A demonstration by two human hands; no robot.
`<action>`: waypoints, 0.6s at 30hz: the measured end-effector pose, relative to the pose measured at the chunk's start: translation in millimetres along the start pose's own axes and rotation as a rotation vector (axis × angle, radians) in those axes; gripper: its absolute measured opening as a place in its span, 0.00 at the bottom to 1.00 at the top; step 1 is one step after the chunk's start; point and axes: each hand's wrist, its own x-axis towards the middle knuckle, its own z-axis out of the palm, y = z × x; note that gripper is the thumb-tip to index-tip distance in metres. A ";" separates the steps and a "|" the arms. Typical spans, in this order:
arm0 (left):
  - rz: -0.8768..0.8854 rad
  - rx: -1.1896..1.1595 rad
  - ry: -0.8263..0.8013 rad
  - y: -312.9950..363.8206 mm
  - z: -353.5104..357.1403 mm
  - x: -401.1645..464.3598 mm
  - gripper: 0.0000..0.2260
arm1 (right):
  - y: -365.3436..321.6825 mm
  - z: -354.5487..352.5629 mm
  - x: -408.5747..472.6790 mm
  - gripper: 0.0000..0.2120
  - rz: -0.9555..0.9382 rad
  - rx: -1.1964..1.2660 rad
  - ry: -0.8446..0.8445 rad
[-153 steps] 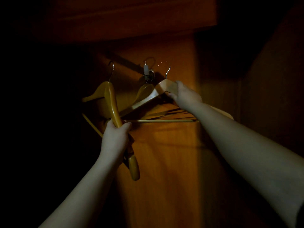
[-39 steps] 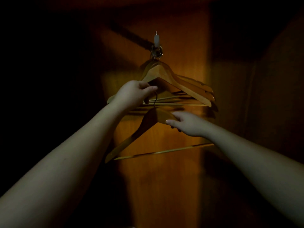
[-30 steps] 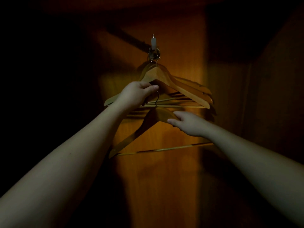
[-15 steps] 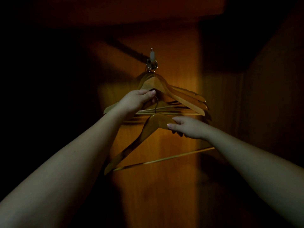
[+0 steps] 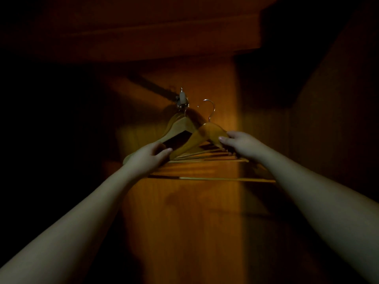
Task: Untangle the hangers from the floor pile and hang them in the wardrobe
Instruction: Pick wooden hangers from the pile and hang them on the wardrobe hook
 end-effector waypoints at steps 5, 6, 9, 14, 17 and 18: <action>0.091 0.246 0.137 -13.1 -5.4 16.1 0.25 | -25.0 -15.7 17.0 0.10 0.040 0.115 0.019; 0.077 0.253 0.149 -14.1 -4.6 18.3 0.27 | -29.6 -18.6 21.0 0.10 0.037 0.092 0.014; 0.084 0.248 0.233 -19.8 -1.8 23.8 0.22 | -41.3 -21.1 34.3 0.10 0.031 0.019 -0.026; 0.050 0.193 0.307 -35.4 -3.2 33.9 0.19 | -51.8 -9.8 54.1 0.12 0.013 -0.059 -0.033; -0.015 0.176 0.309 -47.4 -0.9 36.9 0.20 | -50.8 1.3 63.8 0.19 -0.031 -0.270 0.003; -0.025 0.168 0.311 -51.4 1.1 37.0 0.21 | -49.3 5.2 67.0 0.19 -0.044 -0.263 0.010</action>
